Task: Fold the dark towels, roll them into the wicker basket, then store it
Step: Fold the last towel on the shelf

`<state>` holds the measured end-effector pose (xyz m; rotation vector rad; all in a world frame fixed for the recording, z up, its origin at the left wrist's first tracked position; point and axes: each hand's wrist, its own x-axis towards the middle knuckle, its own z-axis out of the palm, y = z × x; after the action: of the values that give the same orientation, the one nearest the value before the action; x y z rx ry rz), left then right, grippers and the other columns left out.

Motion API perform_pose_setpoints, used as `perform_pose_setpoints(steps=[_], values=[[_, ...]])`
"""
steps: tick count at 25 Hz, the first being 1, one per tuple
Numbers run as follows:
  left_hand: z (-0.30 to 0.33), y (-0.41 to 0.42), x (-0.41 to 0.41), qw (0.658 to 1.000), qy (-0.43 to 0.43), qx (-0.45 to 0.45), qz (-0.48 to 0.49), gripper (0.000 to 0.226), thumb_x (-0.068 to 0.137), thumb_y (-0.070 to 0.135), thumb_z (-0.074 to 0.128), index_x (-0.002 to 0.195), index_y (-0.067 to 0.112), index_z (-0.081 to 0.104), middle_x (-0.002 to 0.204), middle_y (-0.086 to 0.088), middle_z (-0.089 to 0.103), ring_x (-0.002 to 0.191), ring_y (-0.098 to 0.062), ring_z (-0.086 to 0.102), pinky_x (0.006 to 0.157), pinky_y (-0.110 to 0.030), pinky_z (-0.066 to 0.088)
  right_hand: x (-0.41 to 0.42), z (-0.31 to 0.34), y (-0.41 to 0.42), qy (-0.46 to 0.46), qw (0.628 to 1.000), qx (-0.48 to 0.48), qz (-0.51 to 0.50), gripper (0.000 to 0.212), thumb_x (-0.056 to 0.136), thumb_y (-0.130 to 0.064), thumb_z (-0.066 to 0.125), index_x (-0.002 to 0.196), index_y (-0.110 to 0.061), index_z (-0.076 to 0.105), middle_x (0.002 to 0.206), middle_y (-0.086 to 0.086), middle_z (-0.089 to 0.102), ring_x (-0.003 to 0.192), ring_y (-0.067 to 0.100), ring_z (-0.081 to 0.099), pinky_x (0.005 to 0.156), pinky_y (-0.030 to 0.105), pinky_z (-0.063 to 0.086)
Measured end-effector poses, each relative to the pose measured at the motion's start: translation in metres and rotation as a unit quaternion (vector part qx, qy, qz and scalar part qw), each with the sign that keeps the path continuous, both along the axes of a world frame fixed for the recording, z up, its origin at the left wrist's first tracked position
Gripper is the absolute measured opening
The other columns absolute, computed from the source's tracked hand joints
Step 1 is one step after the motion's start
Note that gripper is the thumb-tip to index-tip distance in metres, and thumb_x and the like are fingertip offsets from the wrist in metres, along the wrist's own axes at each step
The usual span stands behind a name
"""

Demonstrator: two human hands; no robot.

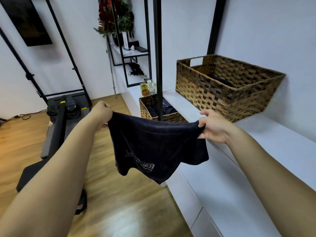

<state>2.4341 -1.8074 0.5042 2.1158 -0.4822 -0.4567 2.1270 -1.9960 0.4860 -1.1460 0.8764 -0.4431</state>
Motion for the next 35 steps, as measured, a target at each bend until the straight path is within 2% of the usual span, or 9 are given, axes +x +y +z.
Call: perform_pose_setpoints(steps=[5,11,14,17,21,25,28,31,35], values=[[0.012,-0.017,-0.018,0.979,-0.180,0.075,-0.054,0.027,0.090,0.000,0.036,0.113,0.012,0.044,0.088,-0.009,0.050,0.075,-0.027,0.050,0.060,-0.035,0.041,-0.005,-0.009,-0.006,0.259,0.908,-0.330,-0.016,0.043,0.094,0.000,0.044,0.125,-0.028,0.036,0.118,0.010,0.052,0.102,0.029,0.058,0.084,0.051,0.054],[0.004,-0.039,-0.036,0.966,-0.213,0.094,-0.115,0.033,0.087,-0.003,0.034,0.109,0.017,0.048,0.098,-0.010,0.055,0.076,-0.021,0.051,0.058,-0.034,0.038,-0.009,-0.026,0.003,0.474,0.761,-0.433,0.092,0.035,0.097,-0.037,0.061,0.109,-0.006,0.053,0.096,0.008,0.054,0.083,0.025,0.055,0.068,0.031,0.043],[-0.003,-0.050,-0.038,0.966,-0.194,0.102,-0.138,0.033,0.088,-0.003,0.036,0.104,0.018,0.056,0.105,-0.009,0.056,0.081,-0.021,0.054,0.062,-0.034,0.044,-0.016,-0.036,-0.006,0.400,0.854,-0.324,0.075,0.043,0.089,-0.048,0.070,0.076,-0.014,0.046,0.076,0.004,0.051,0.064,0.019,0.051,0.053,0.028,0.041],[-0.012,-0.056,-0.039,0.971,-0.167,0.083,-0.148,0.032,0.090,-0.003,0.037,0.101,0.017,0.060,0.101,-0.008,0.056,0.079,-0.021,0.054,0.061,-0.034,0.045,-0.018,-0.036,-0.010,0.211,0.961,-0.172,-0.046,0.034,0.088,-0.039,0.076,0.092,-0.011,0.057,0.083,0.007,0.058,0.071,0.021,0.058,0.049,0.028,0.051],[-0.013,-0.063,-0.038,0.980,-0.143,0.041,-0.130,0.033,0.088,-0.005,0.037,0.101,0.016,0.058,0.095,-0.007,0.055,0.076,-0.024,0.054,0.064,-0.036,0.045,-0.020,-0.032,-0.013,0.027,0.997,-0.011,-0.077,0.028,0.092,-0.021,0.073,0.107,-0.015,0.050,0.095,0.010,0.060,0.080,0.025,0.065,0.074,0.047,0.059],[-0.013,-0.067,-0.035,0.983,-0.141,0.034,-0.116,0.033,0.085,-0.004,0.036,0.103,0.016,0.055,0.091,-0.006,0.054,0.076,-0.026,0.053,0.063,-0.035,0.044,-0.011,-0.042,-0.005,-0.018,0.998,0.064,-0.006,0.051,0.092,0.011,0.050,0.131,-0.020,0.039,0.107,0.018,0.051,0.087,0.030,0.059,0.082,0.055,0.057],[-0.012,-0.065,-0.026,0.979,-0.168,0.050,-0.105,0.033,0.082,-0.002,0.035,0.103,0.017,0.053,0.091,-0.005,0.055,0.082,-0.027,0.053,0.065,-0.035,0.042,-0.009,-0.039,-0.009,0.154,0.965,-0.212,0.002,0.052,0.090,0.008,0.043,0.129,-0.026,0.039,0.106,0.010,0.046,0.083,0.023,0.050,0.070,0.038,0.050],[-0.013,-0.067,-0.024,0.978,-0.178,0.057,-0.096,0.035,0.082,-0.004,0.033,0.104,0.017,0.051,0.090,-0.006,0.054,0.081,-0.026,0.051,0.064,-0.036,0.042,-0.012,-0.033,-0.015,0.283,0.809,-0.515,0.001,0.049,0.086,0.010,0.040,0.117,-0.027,0.039,0.115,0.002,0.035,0.080,0.026,0.053,0.066,0.044,0.053],[-0.027,-0.070,-0.032,0.978,-0.168,0.073,-0.103,0.037,0.083,-0.004,0.033,0.109,0.017,0.050,0.096,-0.008,0.057,0.083,-0.028,0.055,0.065,-0.038,0.044,-0.013,-0.058,-0.019,0.329,0.787,-0.522,0.024,0.051,0.085,0.016,0.039,0.114,-0.025,0.039,0.116,0.003,0.034,0.079,0.027,0.055,0.068,0.044,0.053]])
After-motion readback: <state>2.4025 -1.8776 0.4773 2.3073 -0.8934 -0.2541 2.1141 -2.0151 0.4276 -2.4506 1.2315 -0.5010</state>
